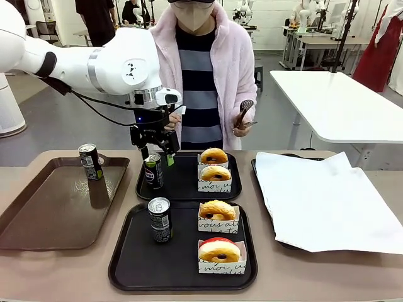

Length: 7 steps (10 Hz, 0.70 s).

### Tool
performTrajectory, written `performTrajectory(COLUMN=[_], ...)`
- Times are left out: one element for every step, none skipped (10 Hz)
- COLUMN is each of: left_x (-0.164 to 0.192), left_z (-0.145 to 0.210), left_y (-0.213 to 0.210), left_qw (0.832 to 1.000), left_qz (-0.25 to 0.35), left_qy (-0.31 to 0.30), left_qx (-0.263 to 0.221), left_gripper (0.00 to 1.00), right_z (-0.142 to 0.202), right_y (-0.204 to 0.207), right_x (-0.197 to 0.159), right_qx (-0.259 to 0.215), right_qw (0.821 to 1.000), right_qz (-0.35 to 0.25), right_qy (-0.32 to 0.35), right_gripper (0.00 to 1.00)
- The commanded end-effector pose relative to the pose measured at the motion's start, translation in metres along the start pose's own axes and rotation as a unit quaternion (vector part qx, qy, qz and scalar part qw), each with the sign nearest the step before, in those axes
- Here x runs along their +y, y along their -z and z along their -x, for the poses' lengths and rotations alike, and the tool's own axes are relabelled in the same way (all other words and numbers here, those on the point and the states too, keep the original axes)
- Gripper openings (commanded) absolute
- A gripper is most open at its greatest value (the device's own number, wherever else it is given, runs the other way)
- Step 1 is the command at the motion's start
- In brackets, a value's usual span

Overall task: Set up donuts and drinks on trays.
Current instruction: Pick up one Pepsi coke from the Handle tray and place it on the Flat Tray without a Pepsi coke.

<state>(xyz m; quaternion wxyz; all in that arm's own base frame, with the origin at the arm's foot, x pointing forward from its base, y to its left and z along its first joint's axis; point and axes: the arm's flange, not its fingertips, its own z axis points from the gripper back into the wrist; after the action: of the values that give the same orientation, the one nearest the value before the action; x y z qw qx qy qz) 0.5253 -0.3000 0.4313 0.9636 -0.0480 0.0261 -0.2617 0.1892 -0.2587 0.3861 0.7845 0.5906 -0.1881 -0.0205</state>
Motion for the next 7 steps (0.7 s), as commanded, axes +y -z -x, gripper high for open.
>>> performTrajectory(left_x=[0.0016, 0.0016, 0.0016, 0.0016, 0.0016, 0.0016, 0.0016], left_z=[-0.0016, -0.0016, -0.0016, -0.0016, -0.0016, -0.0016, -0.0016], left_y=[0.0033, 0.0033, 0.0033, 0.0033, 0.0033, 0.0033, 0.0033], left_qw=[1.000, 1.000, 1.000, 1.000, 1.000, 1.000, 1.000], left_qz=[-0.007, -0.007, -0.007, -0.007, -0.007, -0.007, -0.007], left_qy=[0.003, 0.003, 0.003, 0.003, 0.003, 0.003, 0.003], left_qx=[-0.001, -0.001, -0.001, -0.001, -0.001, -0.001, -0.001], left_gripper=[1.00, 1.00, 1.00, 1.00, 1.00, 1.00, 1.00], right_z=[0.0005, 0.0005, 0.0005, 0.0005, 0.0005, 0.0005, 0.0005], right_y=[-0.0013, -0.0013, -0.0013, -0.0013, -0.0013, -0.0013, -0.0013], right_x=[0.0002, 0.0002, 0.0002, 0.0002, 0.0002, 0.0002, 0.0002], right_qx=[-0.002, -0.002, -0.002, -0.002, -0.002, -0.002, -0.002], right_qw=[1.000, 1.000, 1.000, 1.000, 1.000, 1.000, 1.000], right_qz=[-0.006, -0.006, -0.006, -0.006, -0.006, -0.006, -0.006], right_qy=[-0.008, -0.008, -0.008, -0.008, -0.008, -0.008, -0.008], right_gripper=[1.00, 1.00, 1.00, 1.00, 1.00, 1.00, 1.00])
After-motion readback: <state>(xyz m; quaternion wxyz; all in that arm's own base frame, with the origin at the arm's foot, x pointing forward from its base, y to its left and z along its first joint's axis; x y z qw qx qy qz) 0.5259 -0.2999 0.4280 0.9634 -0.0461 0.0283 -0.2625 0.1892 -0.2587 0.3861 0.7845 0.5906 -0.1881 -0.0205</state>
